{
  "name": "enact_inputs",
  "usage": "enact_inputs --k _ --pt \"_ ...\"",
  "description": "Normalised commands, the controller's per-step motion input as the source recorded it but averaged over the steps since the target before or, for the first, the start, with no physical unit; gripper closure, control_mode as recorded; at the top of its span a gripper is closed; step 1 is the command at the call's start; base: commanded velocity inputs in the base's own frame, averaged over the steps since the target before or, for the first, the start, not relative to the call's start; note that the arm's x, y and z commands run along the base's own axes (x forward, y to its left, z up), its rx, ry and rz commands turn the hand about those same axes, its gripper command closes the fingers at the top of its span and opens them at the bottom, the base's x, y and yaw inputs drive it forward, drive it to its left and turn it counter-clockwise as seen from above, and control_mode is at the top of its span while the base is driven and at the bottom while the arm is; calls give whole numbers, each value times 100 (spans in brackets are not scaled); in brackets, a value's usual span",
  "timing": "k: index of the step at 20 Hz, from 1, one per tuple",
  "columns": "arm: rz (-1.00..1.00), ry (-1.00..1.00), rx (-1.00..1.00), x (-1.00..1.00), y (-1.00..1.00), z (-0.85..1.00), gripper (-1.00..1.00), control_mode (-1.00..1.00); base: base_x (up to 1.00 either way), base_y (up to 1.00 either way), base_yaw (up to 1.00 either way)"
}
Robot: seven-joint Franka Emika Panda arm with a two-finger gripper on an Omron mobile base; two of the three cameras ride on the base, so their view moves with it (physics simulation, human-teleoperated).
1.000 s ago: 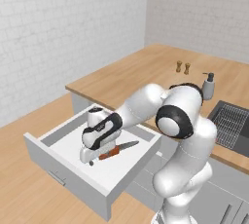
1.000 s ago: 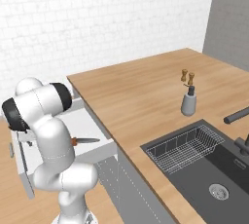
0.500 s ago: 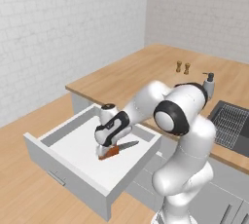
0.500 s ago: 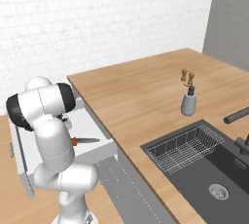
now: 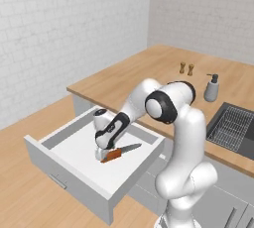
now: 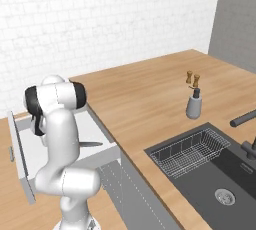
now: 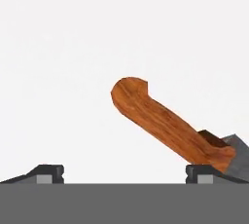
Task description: Pick up the knife from the drawer and place it on the cutting board. Then place the meat from the plate to the cutting board.
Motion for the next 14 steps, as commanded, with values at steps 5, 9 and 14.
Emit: enact_inputs --k 5,9,14 --pt "8 0 -5 37 2 -31 -100 -100 0 0 0" --pt "9 0 -1 9 0 -32 -100 -100 0 0 0" --pt "11 0 0 12 0 -32 -100 -100 0 0 0"
